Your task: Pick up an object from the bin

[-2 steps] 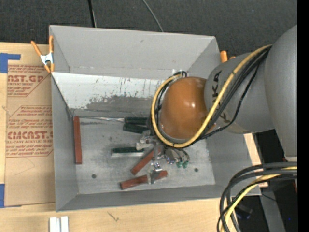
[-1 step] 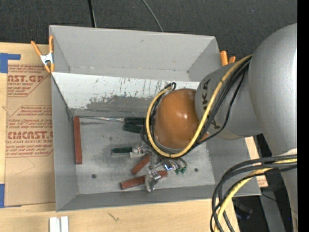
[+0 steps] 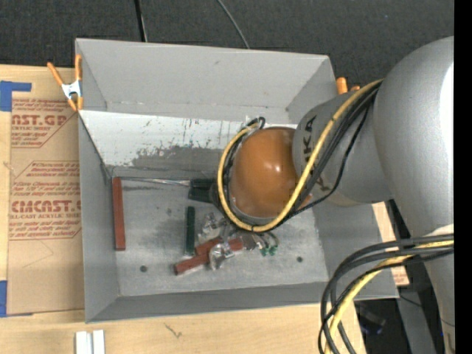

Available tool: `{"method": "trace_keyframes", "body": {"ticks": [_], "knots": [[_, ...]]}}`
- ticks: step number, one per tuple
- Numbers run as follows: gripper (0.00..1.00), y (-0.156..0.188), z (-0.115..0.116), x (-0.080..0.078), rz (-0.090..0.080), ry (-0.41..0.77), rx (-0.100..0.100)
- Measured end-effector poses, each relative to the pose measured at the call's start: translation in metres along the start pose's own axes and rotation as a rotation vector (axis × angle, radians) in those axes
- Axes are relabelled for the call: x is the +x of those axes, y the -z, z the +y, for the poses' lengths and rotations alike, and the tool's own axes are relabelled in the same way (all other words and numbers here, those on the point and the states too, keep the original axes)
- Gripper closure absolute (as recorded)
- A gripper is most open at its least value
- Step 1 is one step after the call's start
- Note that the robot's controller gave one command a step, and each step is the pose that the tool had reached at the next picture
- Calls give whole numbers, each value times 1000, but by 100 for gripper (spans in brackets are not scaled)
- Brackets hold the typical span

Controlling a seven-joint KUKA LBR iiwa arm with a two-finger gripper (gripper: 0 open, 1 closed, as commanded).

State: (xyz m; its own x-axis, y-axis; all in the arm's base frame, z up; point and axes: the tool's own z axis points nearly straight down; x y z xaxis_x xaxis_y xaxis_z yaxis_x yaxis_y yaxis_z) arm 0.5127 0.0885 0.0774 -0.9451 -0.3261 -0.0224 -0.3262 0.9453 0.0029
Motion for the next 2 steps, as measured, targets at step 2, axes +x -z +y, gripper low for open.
{"method": "trace_keyframes", "body": {"ticks": [2], "knots": [[100,2,0,0,3,0,0]]}}
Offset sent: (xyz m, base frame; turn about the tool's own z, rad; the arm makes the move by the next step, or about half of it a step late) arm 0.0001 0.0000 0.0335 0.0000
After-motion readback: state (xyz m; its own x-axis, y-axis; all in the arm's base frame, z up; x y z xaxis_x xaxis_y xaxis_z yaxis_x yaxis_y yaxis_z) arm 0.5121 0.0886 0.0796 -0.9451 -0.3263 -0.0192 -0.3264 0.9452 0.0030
